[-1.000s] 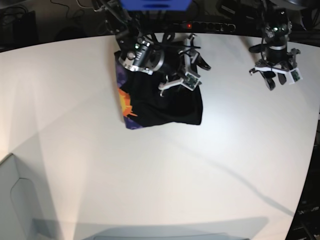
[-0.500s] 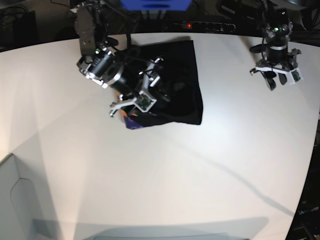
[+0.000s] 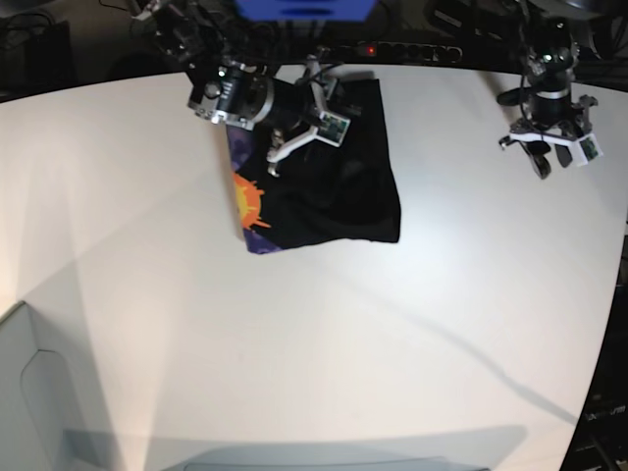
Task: Fold the T-shirt properly
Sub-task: 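Fold the strip end at the right gripper over onto the stack, then press and tuck the folded bundle's edges with the right gripper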
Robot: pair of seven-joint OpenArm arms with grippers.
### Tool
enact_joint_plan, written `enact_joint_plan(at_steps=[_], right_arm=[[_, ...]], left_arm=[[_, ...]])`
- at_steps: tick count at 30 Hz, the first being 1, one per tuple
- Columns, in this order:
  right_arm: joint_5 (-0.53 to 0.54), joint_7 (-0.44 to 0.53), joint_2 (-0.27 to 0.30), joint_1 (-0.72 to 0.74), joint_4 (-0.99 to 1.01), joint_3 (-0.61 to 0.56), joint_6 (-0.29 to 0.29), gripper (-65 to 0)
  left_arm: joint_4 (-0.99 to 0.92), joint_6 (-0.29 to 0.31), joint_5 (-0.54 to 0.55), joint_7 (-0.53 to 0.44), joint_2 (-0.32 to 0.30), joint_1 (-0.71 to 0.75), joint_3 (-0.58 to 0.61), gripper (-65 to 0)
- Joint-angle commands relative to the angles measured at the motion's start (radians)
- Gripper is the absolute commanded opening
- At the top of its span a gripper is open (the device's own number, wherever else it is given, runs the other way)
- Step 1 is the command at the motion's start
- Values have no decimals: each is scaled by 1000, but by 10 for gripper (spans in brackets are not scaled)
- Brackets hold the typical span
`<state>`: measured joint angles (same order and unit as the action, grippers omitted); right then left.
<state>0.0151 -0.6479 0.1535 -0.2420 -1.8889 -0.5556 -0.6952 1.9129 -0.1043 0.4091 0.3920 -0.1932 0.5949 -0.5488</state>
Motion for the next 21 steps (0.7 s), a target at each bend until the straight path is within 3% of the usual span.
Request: enact_joint_plan(at_steps=[1, 8, 13, 21], right_arm=[[18, 26, 8, 10, -39, -21, -3, -336], [21, 26, 14, 19, -110, 32, -3, -333], [21, 18, -25, 60, -103, 133, -3, -331], [15, 17, -27, 149, 12, 139, -3, -331]], left_arm=[[17, 4, -3, -24, -9, 4, -7, -387], [18, 4, -3, -24, -7, 7, -38, -387], [18, 4, -3, -24, -5, 13, -40, -387], [18, 4, -3, -24, -2, 12, -37, -387]])
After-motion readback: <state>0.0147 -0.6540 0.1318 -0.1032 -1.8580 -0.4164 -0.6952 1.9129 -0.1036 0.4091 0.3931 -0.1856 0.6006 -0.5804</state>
